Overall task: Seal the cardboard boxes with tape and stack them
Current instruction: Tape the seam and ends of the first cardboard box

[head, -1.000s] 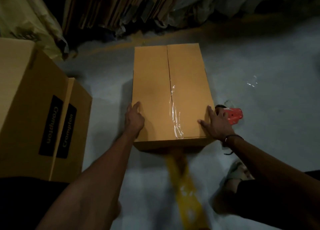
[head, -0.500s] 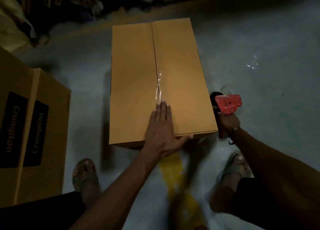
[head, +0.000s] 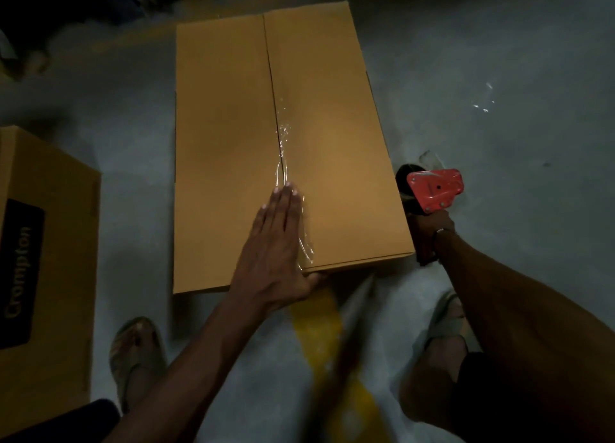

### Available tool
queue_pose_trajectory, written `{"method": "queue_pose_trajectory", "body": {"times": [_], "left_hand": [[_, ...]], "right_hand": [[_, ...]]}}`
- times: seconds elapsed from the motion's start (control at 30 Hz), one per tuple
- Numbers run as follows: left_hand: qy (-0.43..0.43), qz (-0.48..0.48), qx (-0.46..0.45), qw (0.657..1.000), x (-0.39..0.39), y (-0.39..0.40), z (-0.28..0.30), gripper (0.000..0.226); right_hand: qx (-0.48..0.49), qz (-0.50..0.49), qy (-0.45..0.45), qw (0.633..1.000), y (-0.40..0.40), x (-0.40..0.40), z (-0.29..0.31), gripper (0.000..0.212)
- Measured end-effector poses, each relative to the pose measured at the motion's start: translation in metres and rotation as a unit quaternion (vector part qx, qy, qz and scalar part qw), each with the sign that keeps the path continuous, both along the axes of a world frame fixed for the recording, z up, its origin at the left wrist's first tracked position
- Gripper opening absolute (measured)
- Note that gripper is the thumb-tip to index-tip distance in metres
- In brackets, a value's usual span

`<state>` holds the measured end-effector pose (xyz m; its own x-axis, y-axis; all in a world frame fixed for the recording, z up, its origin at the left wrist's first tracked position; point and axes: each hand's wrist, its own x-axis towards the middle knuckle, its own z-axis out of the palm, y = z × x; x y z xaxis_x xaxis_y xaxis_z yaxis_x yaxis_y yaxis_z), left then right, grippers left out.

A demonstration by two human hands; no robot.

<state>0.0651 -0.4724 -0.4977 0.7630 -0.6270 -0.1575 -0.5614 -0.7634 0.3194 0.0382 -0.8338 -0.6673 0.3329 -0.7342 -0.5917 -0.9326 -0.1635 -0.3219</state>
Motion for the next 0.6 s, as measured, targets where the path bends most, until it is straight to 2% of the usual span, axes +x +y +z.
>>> {"method": "queue_pose_trajectory", "body": {"times": [0.1,0.13,0.3,0.43,0.5,0.6], "left_hand": [[0.006,-0.016,0.027,0.999,0.006,0.0,0.0,0.132],[-0.006,-0.018,0.037,0.999,0.003,0.0,-0.001,0.129],[-0.063,-0.003,0.059,0.996,-0.019,-0.003,0.0,0.11],[-0.106,0.028,0.09,0.99,-0.043,-0.012,-0.003,0.091],[-0.116,0.027,0.095,0.988,-0.05,-0.015,-0.002,0.081],[-0.134,-0.002,0.121,0.984,-0.05,-0.016,0.0,0.071]], "right_hand": [[-0.002,0.014,0.0,1.0,-0.002,-0.005,-0.006,0.045],[-0.005,0.022,-0.011,1.0,0.006,-0.004,0.006,0.04],[0.005,-0.011,-0.031,0.999,0.004,0.009,0.005,0.058],[0.014,-0.073,-0.087,0.993,0.016,0.005,0.048,0.06],[0.0,-0.1,-0.106,0.989,0.031,-0.002,0.086,0.07],[-0.039,-0.088,-0.155,0.983,0.045,-0.01,0.139,0.073]]}}
